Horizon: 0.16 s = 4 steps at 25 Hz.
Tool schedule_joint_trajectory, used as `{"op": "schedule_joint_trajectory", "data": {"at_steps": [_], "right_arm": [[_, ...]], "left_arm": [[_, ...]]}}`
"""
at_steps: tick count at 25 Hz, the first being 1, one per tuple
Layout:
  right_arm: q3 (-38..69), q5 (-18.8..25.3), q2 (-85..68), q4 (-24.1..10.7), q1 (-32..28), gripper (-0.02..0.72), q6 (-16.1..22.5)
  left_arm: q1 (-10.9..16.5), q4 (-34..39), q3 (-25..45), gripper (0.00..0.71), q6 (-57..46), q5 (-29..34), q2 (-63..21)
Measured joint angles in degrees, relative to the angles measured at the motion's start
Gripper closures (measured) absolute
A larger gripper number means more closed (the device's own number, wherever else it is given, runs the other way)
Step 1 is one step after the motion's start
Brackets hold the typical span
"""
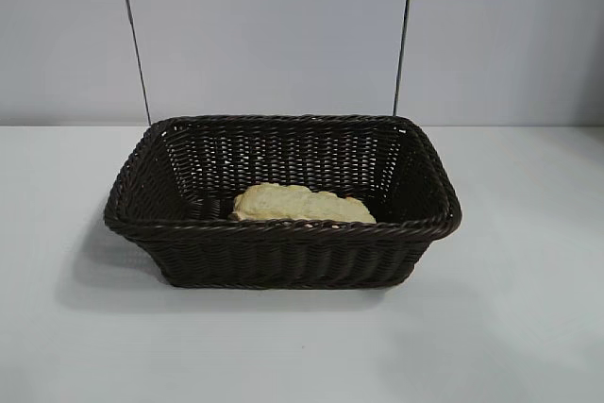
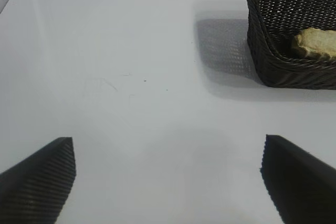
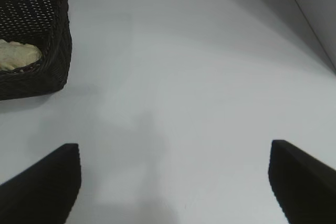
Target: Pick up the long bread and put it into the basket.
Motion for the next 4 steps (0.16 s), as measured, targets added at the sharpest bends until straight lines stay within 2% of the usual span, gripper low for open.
{"op": "schedule_joint_trajectory", "data": {"at_steps": [4], "right_arm": [[0.05,0.0,0.0,0.0,0.0,0.008,0.0]], "left_arm": [[0.0,0.0,0.0,0.016,0.0,0.0,0.0]]}}
